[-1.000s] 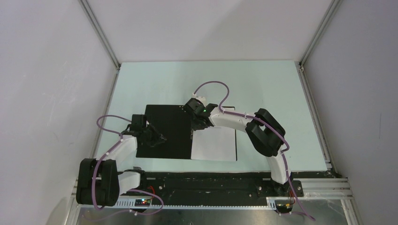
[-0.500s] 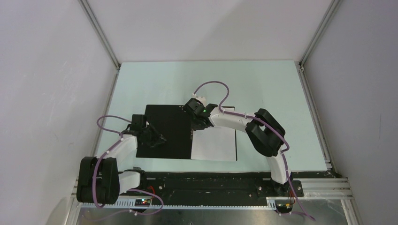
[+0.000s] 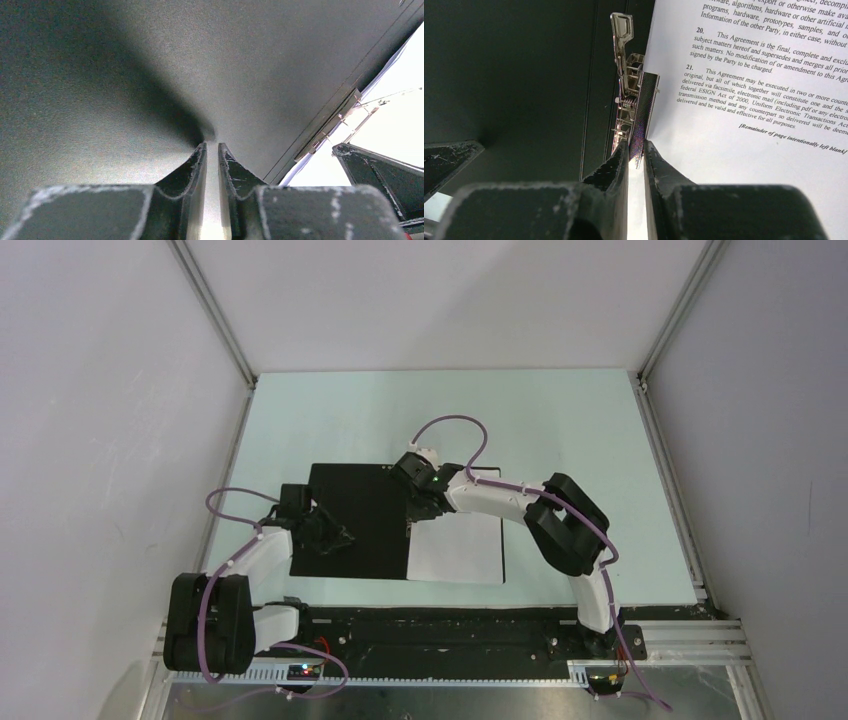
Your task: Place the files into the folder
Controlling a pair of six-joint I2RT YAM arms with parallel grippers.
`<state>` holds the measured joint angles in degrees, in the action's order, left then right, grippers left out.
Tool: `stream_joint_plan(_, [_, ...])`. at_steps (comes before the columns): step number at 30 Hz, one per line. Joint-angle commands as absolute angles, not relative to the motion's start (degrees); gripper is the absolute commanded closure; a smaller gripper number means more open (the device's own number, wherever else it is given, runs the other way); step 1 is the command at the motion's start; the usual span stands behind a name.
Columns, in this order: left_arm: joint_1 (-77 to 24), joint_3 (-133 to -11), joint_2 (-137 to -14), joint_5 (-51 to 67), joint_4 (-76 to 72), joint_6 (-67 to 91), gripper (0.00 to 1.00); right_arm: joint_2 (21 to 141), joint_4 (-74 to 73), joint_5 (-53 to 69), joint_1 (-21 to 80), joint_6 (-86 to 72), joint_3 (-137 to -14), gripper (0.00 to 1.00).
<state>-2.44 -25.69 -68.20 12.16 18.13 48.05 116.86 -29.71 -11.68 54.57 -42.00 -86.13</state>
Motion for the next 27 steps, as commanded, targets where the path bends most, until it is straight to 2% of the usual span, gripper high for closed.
stream_joint_plan(1, [-1.8,-25.8,-68.4,10.2,17.7,48.8,0.81,114.2,-30.2,-10.8,55.5,-42.3,-86.0,0.96])
stream_joint_plan(13, [-1.7,-26.3,-69.3,10.2,17.7,49.0,0.81,113.5,-26.3,-11.2,55.5,-42.9,-81.7,0.95])
stream_joint_plan(18, [-1.8,-26.5,-69.6,10.2,17.6,49.0,0.81,113.2,-24.5,-11.0,55.5,-42.7,-80.3,0.83])
stream_joint_plan(27, [-1.8,-26.9,-69.8,10.3,17.7,49.1,0.81,113.0,-23.0,-10.8,55.4,-42.6,-79.6,0.79])
